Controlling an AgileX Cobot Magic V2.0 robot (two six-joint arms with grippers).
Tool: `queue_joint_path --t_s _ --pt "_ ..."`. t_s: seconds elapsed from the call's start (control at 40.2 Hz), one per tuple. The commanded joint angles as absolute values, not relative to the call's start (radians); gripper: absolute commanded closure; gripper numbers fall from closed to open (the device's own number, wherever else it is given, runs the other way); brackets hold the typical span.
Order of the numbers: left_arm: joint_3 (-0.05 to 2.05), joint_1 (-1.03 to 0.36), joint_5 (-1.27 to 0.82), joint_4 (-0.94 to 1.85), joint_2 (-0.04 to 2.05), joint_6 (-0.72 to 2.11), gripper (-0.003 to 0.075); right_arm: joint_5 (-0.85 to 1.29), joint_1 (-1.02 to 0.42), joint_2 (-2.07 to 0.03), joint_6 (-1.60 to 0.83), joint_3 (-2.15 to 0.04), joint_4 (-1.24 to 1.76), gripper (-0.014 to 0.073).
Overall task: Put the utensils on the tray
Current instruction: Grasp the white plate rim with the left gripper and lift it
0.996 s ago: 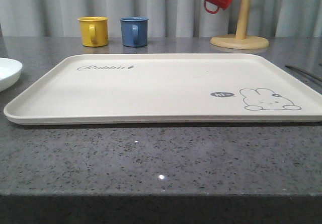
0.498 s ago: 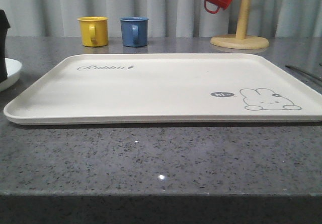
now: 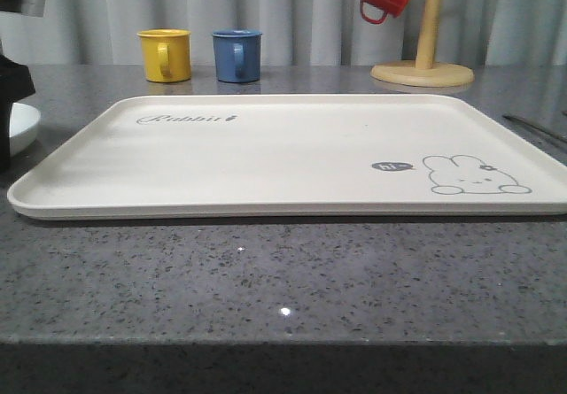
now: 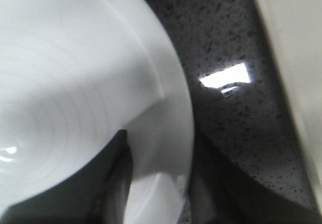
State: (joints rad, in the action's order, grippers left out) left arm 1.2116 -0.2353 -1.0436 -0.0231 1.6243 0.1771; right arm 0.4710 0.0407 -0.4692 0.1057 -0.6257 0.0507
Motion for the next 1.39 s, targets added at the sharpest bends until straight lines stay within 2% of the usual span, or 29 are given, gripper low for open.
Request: queue_joint_path --t_s 0.0,0.05,0.324,0.448,0.796,1.095,1.369 --pt "1.235 -0.243 -1.039 0.000 1.603 0.180 0.0670 0.401 0.045 -0.478 0.100 -0.661 0.051 -0.0054" --pt "1.239 -0.243 -1.043 0.000 1.600 0.193 0.0736 0.401 0.045 -0.478 0.100 -0.661 0.051 -0.0054" --pt "1.301 -0.246 -1.081 -0.024 1.542 0.200 0.0738 0.401 0.045 -0.478 0.100 -0.661 0.051 -0.0054" --pt "1.372 -0.289 -1.125 -0.129 1.499 0.149 0.0738 0.401 0.045 -0.478 0.100 -0.661 0.051 -0.0054" --pt "1.569 -0.523 -1.175 -0.169 1.511 0.114 0.0738 0.401 0.045 -0.478 0.100 -0.661 0.051 -0.0054" --pt "1.695 -0.762 -1.170 -0.110 1.645 0.092 0.0738 0.401 0.045 -0.478 0.100 -0.661 0.051 -0.0054" --pt "1.700 -0.804 -1.188 -0.047 1.733 0.092 0.0738 0.401 0.045 -0.478 0.100 -0.661 0.051 -0.0054"
